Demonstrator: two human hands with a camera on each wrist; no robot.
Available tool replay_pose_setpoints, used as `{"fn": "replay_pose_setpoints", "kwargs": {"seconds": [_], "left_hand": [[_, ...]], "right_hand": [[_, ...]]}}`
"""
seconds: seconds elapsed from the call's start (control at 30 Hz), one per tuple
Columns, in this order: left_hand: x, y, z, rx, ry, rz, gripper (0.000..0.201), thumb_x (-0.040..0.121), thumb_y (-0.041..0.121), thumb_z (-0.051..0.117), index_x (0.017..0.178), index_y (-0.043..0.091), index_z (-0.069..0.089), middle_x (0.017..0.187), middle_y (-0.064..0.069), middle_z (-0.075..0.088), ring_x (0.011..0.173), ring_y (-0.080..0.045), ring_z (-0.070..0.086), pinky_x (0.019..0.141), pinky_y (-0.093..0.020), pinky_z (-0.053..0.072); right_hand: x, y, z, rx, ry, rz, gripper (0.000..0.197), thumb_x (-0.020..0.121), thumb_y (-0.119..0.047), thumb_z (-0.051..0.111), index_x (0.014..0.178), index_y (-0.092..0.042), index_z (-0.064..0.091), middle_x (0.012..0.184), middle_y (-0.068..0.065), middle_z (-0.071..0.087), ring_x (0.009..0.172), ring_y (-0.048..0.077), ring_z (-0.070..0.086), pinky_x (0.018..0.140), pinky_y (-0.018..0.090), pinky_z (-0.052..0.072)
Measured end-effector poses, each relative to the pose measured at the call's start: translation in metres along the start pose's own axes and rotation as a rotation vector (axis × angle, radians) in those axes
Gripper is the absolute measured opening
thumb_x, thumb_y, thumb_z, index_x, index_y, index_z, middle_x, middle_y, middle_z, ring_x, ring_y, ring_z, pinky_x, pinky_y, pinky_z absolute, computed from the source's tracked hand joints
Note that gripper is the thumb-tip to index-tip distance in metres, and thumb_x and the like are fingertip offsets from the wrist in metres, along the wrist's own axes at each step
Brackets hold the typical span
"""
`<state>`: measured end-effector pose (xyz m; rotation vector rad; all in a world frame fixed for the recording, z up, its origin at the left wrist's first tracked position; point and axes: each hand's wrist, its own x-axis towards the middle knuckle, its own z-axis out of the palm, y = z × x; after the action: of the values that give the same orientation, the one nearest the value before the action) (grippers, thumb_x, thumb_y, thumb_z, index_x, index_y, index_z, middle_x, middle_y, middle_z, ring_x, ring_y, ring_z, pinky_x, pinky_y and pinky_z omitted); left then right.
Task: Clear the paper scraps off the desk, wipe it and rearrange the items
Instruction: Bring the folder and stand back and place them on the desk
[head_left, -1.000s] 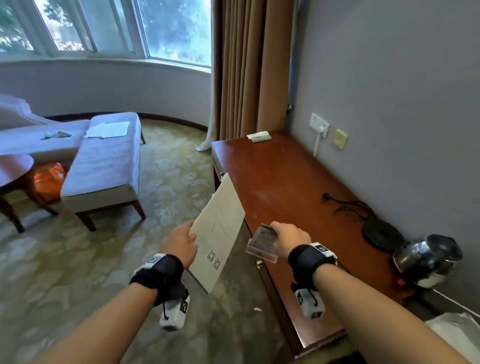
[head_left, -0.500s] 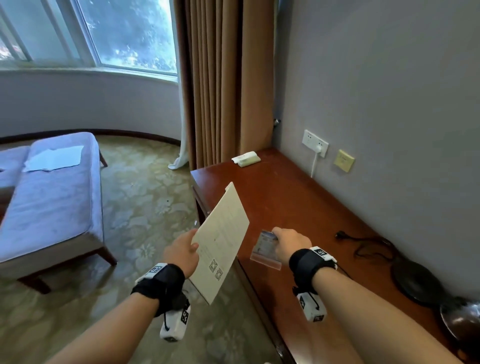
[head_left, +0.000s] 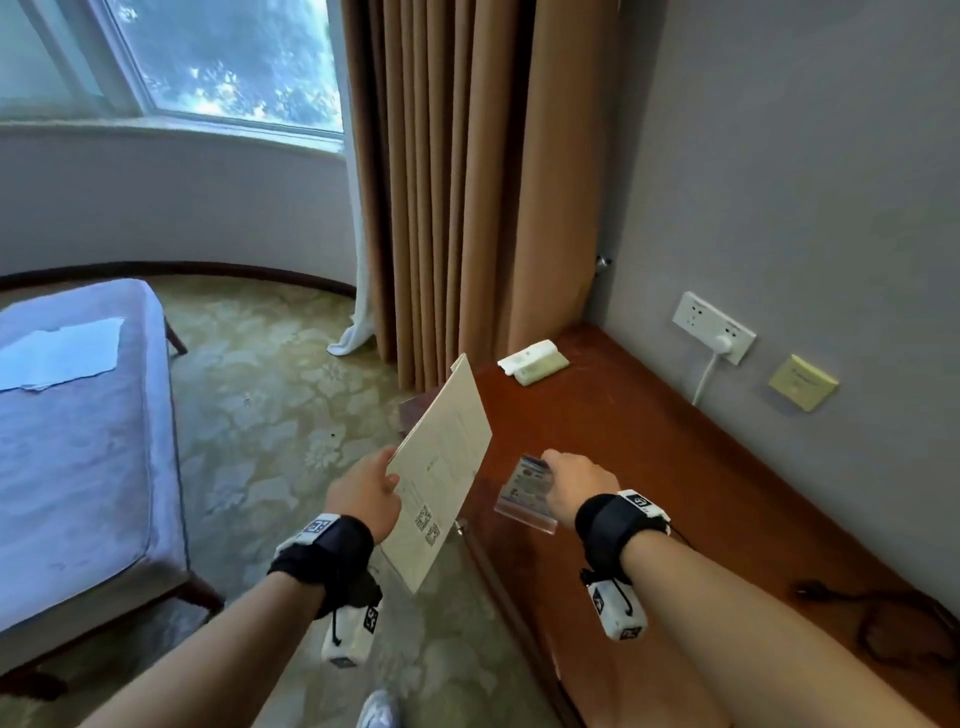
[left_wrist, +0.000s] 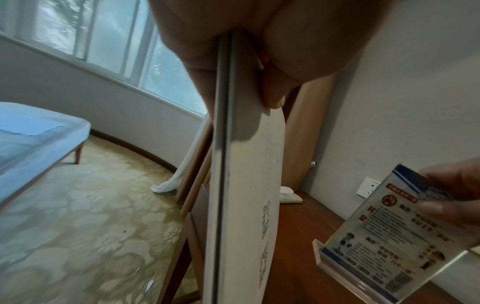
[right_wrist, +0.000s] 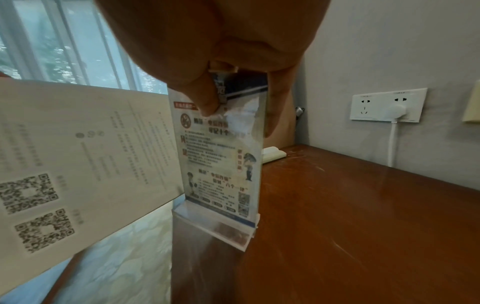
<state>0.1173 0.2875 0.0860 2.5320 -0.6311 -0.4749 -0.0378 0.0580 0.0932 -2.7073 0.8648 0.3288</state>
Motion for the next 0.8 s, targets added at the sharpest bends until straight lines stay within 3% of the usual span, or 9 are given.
{"fn": "replay_pose_setpoints", "kwargs": {"seconds": [0.23, 0.43, 0.6, 0.8], "left_hand": [[0.138, 0.04, -0.027, 0.233, -0.092, 0.261, 0.052, 0.099, 0.017, 0.044, 0.149, 0.027, 0.036, 0.141, -0.002, 0.053, 0.115, -0.026, 0.06, 0.092, -0.037, 0.051], [0.218, 0.114, -0.004, 0.537, -0.217, 0.549, 0.067, 0.095, 0.021, 0.047, 0.156, 0.025, 0.017, 0.144, 0.001, 0.043, 0.104, -0.026, 0.064, 0.083, -0.037, 0.054], [0.258, 0.171, 0.049, 0.792, -0.318, 0.777, 0.077, 0.095, 0.022, 0.051, 0.157, 0.021, 0.005, 0.149, -0.001, 0.034, 0.096, -0.028, 0.066, 0.073, -0.036, 0.052], [0.275, 0.208, 0.101, 0.841, -0.468, 0.904, 0.083, 0.094, 0.014, 0.051, 0.158, 0.022, -0.003, 0.155, -0.005, 0.024, 0.112, -0.028, 0.059, 0.088, -0.037, 0.052]], "right_hand": [[0.065, 0.004, -0.018, 0.067, 0.048, 0.228, 0.018, 0.09, -0.028, 0.05, 0.107, -0.031, 0.054, 0.107, -0.003, 0.065, 0.093, 0.025, 0.064, 0.075, 0.035, 0.054], [0.092, 0.045, -0.03, 0.151, 0.058, 0.437, 0.018, 0.09, -0.042, 0.054, 0.104, -0.032, 0.059, 0.101, -0.002, 0.069, 0.087, 0.025, 0.066, 0.067, 0.029, 0.051], [0.119, 0.096, -0.033, 0.187, 0.069, 0.585, 0.018, 0.09, -0.03, 0.052, 0.107, -0.031, 0.059, 0.103, 0.0, 0.068, 0.088, 0.025, 0.065, 0.066, 0.028, 0.049], [0.148, 0.139, -0.03, 0.21, 0.017, 0.666, 0.021, 0.091, -0.025, 0.049, 0.11, -0.032, 0.058, 0.104, 0.0, 0.068, 0.088, 0.024, 0.066, 0.076, 0.036, 0.057]]}}
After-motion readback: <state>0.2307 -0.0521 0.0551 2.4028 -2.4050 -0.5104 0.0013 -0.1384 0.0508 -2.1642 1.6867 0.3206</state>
